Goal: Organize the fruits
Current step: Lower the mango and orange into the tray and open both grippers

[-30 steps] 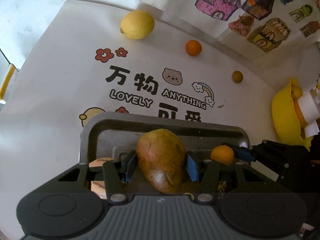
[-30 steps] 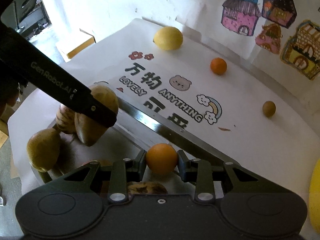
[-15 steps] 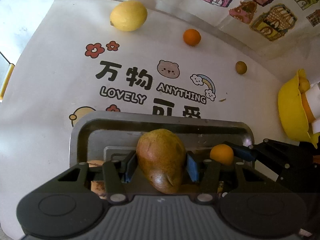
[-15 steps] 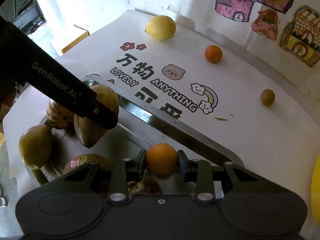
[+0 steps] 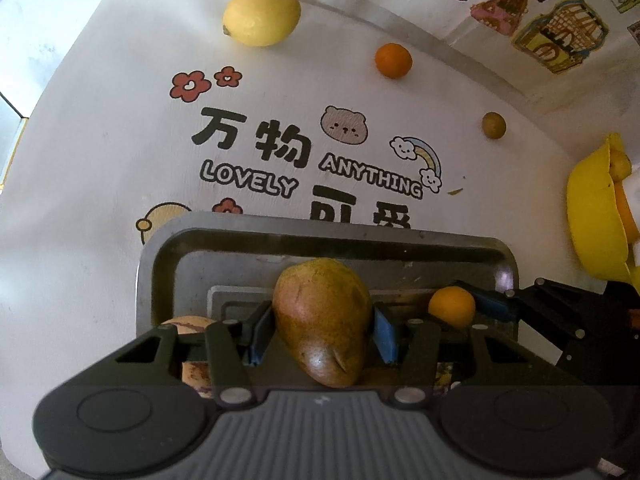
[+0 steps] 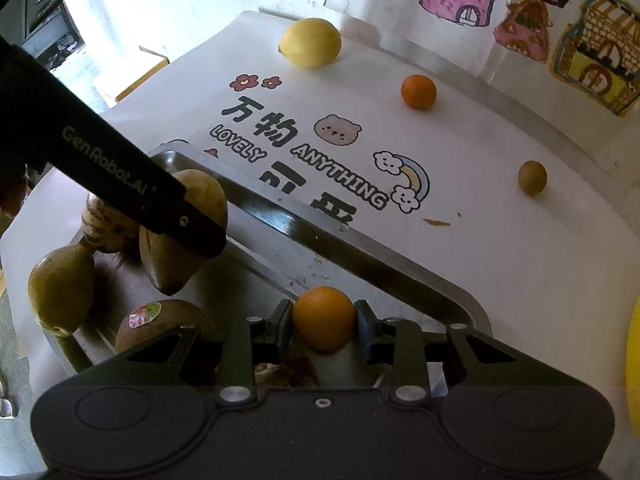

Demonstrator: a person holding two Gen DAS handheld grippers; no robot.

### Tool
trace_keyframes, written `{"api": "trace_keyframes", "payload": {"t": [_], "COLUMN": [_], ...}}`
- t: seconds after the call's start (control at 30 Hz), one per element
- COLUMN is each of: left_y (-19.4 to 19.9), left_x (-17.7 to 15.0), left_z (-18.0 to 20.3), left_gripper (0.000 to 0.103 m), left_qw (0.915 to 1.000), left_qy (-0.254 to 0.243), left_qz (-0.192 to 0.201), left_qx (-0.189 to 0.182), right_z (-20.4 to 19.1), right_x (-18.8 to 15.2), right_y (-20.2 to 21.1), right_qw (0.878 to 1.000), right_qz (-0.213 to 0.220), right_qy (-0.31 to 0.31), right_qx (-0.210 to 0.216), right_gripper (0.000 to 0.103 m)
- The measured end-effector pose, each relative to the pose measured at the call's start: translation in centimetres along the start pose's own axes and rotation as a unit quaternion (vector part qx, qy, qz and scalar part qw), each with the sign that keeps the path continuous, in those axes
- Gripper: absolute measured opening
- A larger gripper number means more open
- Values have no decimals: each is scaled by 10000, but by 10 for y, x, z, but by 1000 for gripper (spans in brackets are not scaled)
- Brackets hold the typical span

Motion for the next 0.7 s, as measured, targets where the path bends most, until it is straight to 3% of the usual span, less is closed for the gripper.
{"api": "trace_keyframes", "payload": {"t": [0.7], "left_y": [-10], "left_x": [-4], "left_z": [-1], "left_gripper": [56], "left_qw": [9998], "left_qy": [84], "left_qz": [-139], "left_qx": [64], "right_z": [4], "right_x": [-2], "right_y": [-2], "right_qw": [9999], "right_qz": [46], "right_qy": [-137], "right_qx": [-28], "right_gripper": [37]}}
Point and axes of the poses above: each gripper's, at about its wrist camera, not at the fingertips, and y roughly against the way its jaws point, z to its right, x to its top, the point moved 4 cm from there along -y, roughly the way its jaws point, and after that the axes turned 8 degrees about -y, right-handed, at the moved point
